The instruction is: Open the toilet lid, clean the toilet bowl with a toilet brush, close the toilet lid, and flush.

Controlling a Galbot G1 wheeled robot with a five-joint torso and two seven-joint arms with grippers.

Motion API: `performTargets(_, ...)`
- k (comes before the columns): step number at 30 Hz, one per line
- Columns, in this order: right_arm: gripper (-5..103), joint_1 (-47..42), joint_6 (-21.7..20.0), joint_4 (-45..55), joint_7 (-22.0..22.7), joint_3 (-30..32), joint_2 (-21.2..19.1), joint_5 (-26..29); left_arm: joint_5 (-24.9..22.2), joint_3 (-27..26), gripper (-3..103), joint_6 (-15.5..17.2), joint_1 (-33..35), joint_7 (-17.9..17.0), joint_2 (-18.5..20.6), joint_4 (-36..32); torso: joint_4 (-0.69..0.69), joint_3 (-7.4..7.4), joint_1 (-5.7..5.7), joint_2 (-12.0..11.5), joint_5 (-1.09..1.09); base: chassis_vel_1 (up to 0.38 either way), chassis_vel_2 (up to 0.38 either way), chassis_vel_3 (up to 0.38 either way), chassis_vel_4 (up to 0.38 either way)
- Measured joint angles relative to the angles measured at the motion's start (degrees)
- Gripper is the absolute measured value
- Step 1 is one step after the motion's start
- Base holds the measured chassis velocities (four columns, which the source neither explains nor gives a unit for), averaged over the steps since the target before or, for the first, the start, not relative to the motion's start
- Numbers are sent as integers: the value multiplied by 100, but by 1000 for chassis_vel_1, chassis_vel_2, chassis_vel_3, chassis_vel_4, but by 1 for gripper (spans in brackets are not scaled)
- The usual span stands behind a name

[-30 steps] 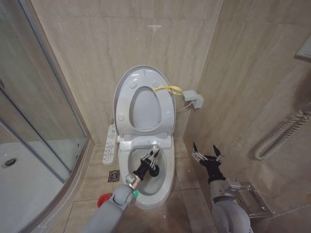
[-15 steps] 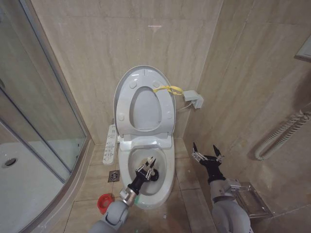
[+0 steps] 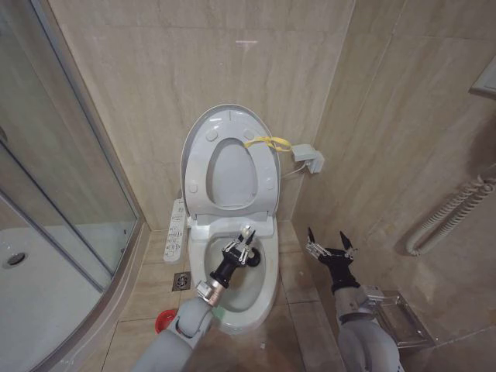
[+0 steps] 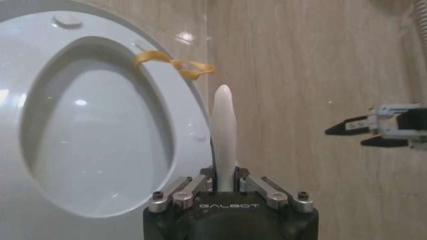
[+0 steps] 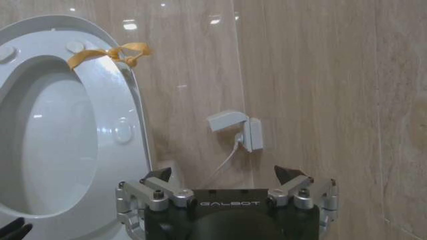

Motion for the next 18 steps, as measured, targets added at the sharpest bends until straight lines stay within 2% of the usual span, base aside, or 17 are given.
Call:
performTargets(7, 100, 0, 0, 0, 0, 0, 0, 0, 9, 68, 17, -13, -42, 32, -32, 112, 1, 0, 0, 0, 0, 0, 0, 0, 0)
performTargets(11, 100, 0, 0, 0, 0, 0, 0, 0, -30, 94, 17, -102, -227, 110, -34, 498, 1, 0, 0, 0, 0, 0, 0, 0, 0)
performTargets(18, 100, 0, 0, 0, 0, 0, 0, 0, -478, 317, 17, -110, -652, 234, -39, 1155, 0, 0, 0, 0, 0, 0, 0, 0, 0)
